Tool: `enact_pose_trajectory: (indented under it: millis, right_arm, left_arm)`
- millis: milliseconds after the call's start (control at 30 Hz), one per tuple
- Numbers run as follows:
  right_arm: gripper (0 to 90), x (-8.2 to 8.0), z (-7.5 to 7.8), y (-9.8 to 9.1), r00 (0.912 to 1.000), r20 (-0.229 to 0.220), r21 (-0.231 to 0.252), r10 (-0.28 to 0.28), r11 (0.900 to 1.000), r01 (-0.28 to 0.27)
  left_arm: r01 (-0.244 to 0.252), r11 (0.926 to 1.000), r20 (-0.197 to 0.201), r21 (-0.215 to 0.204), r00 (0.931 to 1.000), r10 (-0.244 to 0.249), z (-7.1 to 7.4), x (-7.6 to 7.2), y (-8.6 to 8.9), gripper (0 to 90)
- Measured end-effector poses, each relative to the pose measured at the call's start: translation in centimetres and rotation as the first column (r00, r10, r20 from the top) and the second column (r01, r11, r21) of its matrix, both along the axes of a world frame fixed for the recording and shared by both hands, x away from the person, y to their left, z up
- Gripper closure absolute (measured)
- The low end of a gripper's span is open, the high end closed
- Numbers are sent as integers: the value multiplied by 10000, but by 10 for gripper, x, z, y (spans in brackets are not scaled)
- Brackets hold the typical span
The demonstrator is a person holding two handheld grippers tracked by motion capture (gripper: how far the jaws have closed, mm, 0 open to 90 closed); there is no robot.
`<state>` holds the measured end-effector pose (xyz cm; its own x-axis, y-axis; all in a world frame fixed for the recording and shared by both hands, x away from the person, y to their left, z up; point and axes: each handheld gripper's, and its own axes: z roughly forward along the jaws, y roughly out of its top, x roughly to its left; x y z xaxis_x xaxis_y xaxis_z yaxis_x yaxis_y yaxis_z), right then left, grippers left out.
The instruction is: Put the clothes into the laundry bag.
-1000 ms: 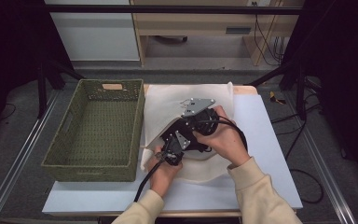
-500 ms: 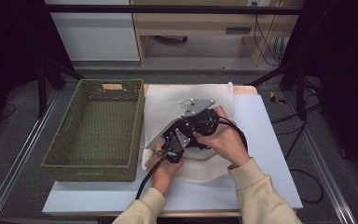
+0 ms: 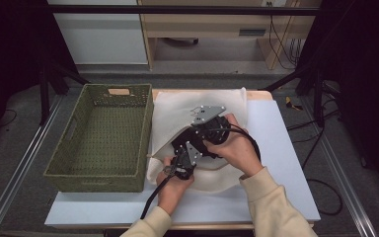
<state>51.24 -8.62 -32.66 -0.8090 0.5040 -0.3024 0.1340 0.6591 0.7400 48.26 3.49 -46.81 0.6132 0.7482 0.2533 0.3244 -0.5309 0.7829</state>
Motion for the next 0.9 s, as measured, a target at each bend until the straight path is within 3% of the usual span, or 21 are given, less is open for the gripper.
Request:
enact_pose_trajectory:
  millis: [267,433,600,900]
  right_arm:
    - [871,-1,0,-2,10000,-7,-2,11,10000,-11]
    - [871,-2,-3,-4,10000,-47,-10,-5,10000,5]
    - [871,-2,-6,-6,10000,-50,-10,-17,10000,17]
    - [871,-7,-8,-7,10000,-42,-95,30,10000,-30]
  left_arm:
    - [291,9994,-80,-181,9995,-293,2,-16,8,900]
    - [481,9983,-6,-333,9988,-482,11,-35,23,900]
    - [529,9985,-103,-137,9985,-531,13,-45,37,900]
    - [492,9968,-56,-635,9987,-497,24,-62,58,900]
